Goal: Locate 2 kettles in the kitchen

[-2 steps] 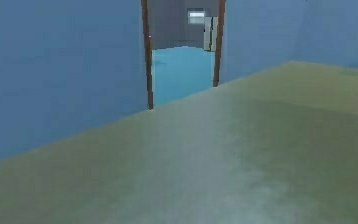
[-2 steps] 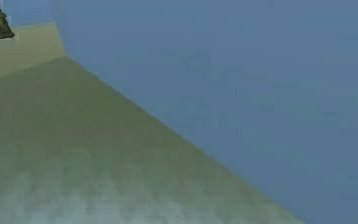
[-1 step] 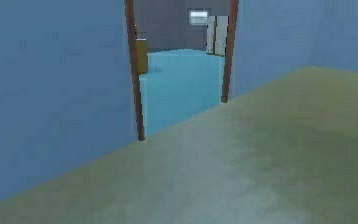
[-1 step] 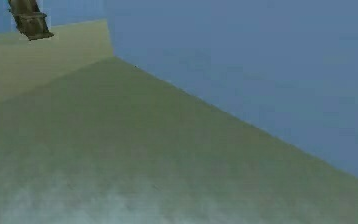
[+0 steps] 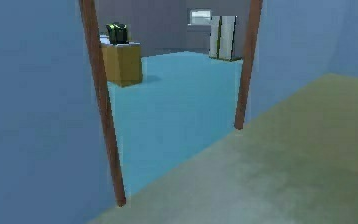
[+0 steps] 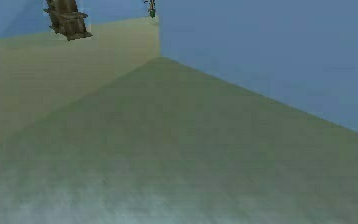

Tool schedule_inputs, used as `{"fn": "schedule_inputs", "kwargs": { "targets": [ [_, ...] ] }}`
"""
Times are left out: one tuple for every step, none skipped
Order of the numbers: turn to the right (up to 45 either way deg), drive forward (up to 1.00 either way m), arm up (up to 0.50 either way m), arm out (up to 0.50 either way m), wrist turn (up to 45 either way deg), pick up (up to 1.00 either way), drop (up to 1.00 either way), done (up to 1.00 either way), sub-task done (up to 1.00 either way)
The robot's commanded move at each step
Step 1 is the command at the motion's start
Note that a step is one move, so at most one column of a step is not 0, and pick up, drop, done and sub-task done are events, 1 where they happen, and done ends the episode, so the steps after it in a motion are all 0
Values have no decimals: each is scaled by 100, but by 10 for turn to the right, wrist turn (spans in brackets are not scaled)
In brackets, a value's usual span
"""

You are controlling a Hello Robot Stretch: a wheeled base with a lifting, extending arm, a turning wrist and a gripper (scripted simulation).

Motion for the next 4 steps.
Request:
{"fn": "schedule_inputs", "kwargs": {
  "targets": [
    [0,100,0,0,0,0,0,0,0],
    [-60,0,0,0,0,0,0,0,0],
    [0,40,0,0,0,0,0,0,0],
    [-450,0,0,0,0,0,0,0,0]
  ]
}}
